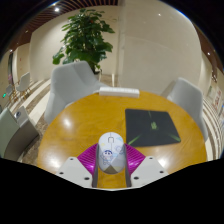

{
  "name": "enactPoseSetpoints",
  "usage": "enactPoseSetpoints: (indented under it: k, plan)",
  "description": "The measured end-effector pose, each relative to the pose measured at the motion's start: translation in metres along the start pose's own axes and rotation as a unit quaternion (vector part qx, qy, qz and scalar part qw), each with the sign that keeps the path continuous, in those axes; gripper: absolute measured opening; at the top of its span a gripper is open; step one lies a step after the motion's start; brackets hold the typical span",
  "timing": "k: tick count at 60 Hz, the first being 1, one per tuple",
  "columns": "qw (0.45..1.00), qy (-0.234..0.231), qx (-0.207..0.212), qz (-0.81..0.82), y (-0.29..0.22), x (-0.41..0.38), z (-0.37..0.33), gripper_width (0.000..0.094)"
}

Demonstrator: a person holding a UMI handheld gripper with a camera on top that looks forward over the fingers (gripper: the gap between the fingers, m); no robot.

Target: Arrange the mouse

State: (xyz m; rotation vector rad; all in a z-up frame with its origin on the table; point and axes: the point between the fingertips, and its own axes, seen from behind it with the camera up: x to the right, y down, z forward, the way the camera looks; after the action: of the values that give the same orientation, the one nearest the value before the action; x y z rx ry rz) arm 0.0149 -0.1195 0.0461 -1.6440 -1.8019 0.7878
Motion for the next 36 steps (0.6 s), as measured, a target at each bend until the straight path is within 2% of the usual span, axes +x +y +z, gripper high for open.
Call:
enactPoseSetpoints:
  k: [8, 14, 21, 36]
  plan:
    - [0.998, 0.031, 0.053, -0.009, -0.084, 0.059, 0.018, 0.039]
    - [0.997, 0.058, 0.059, 0.007, -0.116, 0.111, 0.047, 0.0389]
    - [0.997, 0.071, 0.032, 0.021, -0.111, 0.158, 0.084, 0.0387]
    - [0.998, 0.037, -0.029, 0.041, -0.048, 0.178, 0.141, 0.0389]
